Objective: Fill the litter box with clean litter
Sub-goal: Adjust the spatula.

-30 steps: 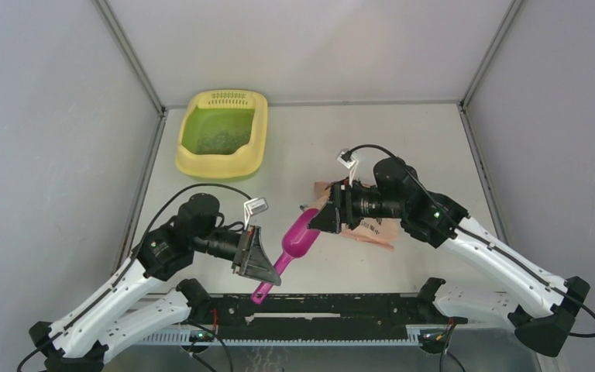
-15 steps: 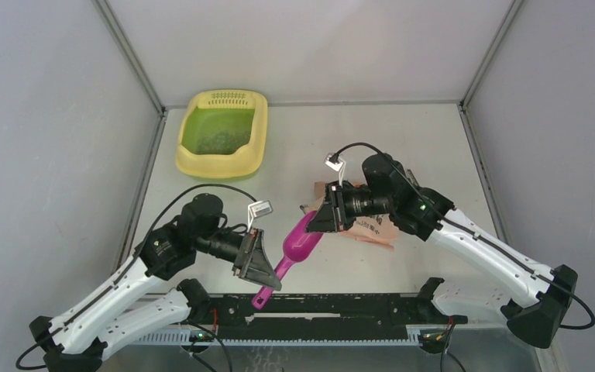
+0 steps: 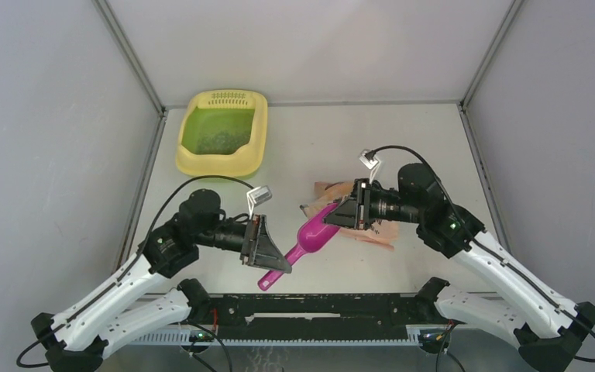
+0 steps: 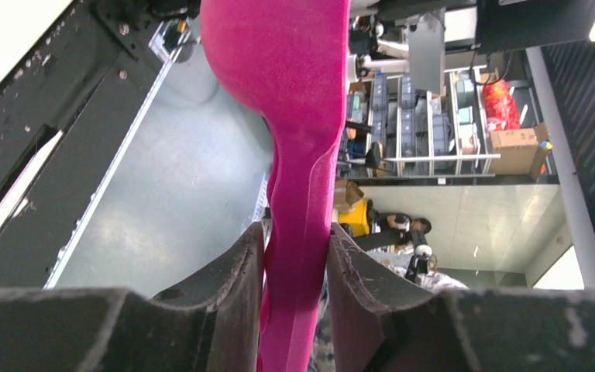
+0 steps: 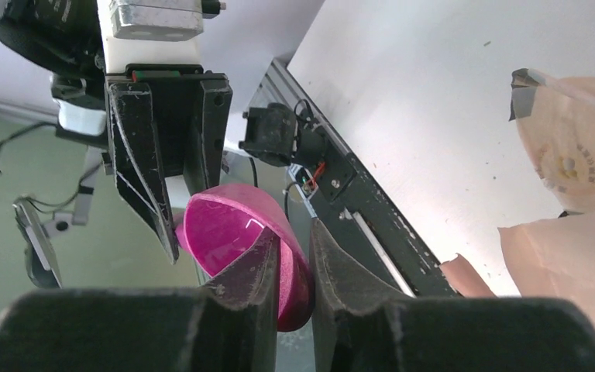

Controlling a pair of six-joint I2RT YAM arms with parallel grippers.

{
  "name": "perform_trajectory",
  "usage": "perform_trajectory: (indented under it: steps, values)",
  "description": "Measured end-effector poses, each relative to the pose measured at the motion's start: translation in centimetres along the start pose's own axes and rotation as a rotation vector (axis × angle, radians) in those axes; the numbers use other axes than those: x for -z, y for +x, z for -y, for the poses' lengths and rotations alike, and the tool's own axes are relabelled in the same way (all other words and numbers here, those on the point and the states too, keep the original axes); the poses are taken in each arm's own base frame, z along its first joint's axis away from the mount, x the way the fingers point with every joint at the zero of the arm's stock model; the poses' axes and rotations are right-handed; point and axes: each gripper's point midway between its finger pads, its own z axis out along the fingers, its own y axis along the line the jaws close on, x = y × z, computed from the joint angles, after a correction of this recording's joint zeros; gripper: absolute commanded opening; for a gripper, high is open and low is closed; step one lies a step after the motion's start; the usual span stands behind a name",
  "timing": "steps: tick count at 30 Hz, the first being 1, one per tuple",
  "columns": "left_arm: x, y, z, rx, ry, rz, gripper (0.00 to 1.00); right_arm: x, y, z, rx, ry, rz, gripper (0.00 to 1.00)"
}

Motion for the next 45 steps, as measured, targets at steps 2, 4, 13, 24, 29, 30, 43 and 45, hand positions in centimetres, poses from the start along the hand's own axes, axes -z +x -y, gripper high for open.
perform_trajectory:
  steps: [2, 4, 13, 24, 29, 30, 43, 45]
  values:
    - [-0.1, -0.7, 0.6, -0.001, 0.014, 0.036, 0.39, 0.3, -0.2, 0.0, -0.025, 0.001, 0.029, 0.00]
    - [-0.1, -1.7, 1.1, -0.009, 0.027, 0.084, 0.39, 0.5, -0.4, -0.1, -0.046, -0.005, 0.050, 0.00]
    - [0.0, -4.9, 2.6, -0.020, 0.064, 0.244, 0.39, 1.4, -2.0, 0.3, -0.154, -0.012, 0.165, 0.00]
    - [2.0, -7.5, 3.6, -0.059, 0.079, 0.423, 0.39, 3.6, -4.1, 1.2, -0.225, 0.007, 0.289, 0.00]
    - [2.7, -7.9, 3.7, -0.067, 0.077, 0.464, 0.39, 4.1, -4.2, 1.5, -0.248, 0.019, 0.308, 0.00]
    - [2.7, -7.9, 3.7, -0.066, 0.076, 0.467, 0.39, 4.1, -4.2, 1.5, -0.252, 0.020, 0.311, 0.00]
    - [2.7, -8.9, 1.1, -0.074, -0.035, 0.520, 0.44, 3.4, -4.0, 3.1, -0.353, 0.056, 0.313, 0.00]
    - [2.7, -9.2, 0.9, -0.081, -0.046, 0.530, 0.45, 3.3, -4.0, 3.3, -0.360, 0.062, 0.317, 0.00]
